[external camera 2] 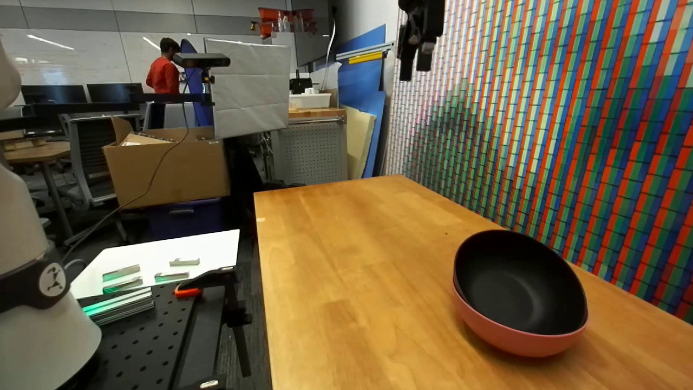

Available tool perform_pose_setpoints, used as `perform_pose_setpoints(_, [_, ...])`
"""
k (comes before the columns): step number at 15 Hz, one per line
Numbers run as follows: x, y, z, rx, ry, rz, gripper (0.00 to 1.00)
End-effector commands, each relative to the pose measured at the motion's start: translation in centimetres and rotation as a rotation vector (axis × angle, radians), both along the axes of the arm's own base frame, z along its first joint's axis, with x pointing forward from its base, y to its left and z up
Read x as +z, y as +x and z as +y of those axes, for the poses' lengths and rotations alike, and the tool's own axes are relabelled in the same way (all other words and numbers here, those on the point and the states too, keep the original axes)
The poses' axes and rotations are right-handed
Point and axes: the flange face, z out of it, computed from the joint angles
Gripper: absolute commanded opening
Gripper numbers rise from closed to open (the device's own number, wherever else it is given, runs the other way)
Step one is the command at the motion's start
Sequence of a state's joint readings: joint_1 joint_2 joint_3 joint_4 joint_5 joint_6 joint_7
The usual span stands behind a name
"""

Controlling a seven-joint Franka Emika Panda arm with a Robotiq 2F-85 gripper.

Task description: Put the black bowl on top of the pink bowl

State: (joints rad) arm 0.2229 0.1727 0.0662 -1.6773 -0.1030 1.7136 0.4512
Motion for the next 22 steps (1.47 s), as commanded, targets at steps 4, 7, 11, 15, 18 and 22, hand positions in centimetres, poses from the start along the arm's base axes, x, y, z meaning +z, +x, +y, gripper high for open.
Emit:
perform_pose_setpoints(4, [2.9, -4.5, 1.4, 0.132, 0.108, 0.105, 1.00])
perform_pose_setpoints(7, [2.4, -3.8, 1.9, 0.120, 0.086, 0.095, 1.00])
perform_pose_setpoints(11, [2.4, -3.9, 1.9, 0.128, 0.091, 0.103, 1.00])
perform_pose_setpoints(15, [2.4, -3.9, 1.9, 0.129, 0.092, 0.105, 1.00])
perform_pose_setpoints(18, [2.4, -3.9, 1.9, 0.129, 0.092, 0.105, 1.00])
perform_pose_setpoints(22, [2.4, -3.9, 1.9, 0.129, 0.092, 0.106, 1.00])
